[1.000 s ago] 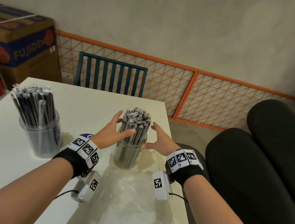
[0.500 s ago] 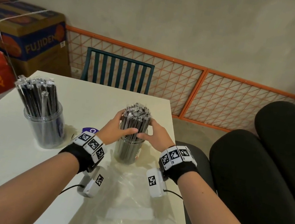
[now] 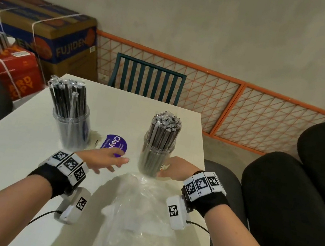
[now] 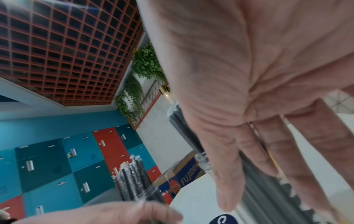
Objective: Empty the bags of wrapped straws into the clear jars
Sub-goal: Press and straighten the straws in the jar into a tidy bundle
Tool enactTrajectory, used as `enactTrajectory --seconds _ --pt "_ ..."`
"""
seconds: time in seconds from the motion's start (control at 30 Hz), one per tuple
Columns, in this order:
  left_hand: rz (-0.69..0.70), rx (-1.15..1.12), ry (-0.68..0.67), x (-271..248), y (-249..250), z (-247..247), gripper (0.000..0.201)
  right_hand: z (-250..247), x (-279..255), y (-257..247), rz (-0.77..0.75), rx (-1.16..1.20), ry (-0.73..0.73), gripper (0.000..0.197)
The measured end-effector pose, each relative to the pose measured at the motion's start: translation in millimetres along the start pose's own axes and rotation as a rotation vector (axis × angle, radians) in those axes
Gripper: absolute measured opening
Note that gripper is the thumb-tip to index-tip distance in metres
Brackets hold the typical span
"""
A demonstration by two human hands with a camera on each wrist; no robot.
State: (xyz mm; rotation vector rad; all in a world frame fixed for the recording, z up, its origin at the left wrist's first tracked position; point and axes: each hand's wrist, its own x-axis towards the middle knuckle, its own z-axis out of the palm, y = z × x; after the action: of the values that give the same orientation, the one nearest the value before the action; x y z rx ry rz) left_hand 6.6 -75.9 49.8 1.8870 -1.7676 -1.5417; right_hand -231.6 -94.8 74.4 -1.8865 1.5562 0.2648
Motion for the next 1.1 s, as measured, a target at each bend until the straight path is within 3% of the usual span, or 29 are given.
enactTrajectory --seconds 0.1,0.27,0.43,0.6,0.67,0.77,0.87,0.97,1.1 --pt "-0.137 0.128 -0.057 -20 -25 -38 0.059 2 12 -34 -0.091 -0.031 -0.046 0.048" --pt "-0.154 0.313 0.181 -51 -35 -113 0.050 -4 39 -118 -0.209 0.086 -0.025 0.058" --pt "-0.267 0.317 0.286 -55 -72 -182 0.080 5 81 -193 -0.291 0.256 0.112 0.084" --pt "-0.018 0.088 0.353 -34 -96 -207 0.105 27 119 -240 -0.267 0.448 0.255 0.102" --pt "0.080 0.012 0.380 -20 -100 -207 0.109 36 132 -245 -0.263 0.474 0.271 0.100" --pt "0.205 -0.092 0.395 -4 -99 -202 0.112 38 143 -240 -0.329 0.488 0.273 0.083" --pt "0.334 -0.197 0.383 10 -98 -195 0.109 23 146 -237 -0.302 0.459 0.216 0.090" --pt "0.394 -0.235 0.412 24 -98 -187 0.119 4 149 -234 -0.230 0.331 0.141 0.094" --pt "0.399 -0.303 0.429 33 -92 -176 0.129 -7 151 -249 -0.211 0.225 0.105 0.083"
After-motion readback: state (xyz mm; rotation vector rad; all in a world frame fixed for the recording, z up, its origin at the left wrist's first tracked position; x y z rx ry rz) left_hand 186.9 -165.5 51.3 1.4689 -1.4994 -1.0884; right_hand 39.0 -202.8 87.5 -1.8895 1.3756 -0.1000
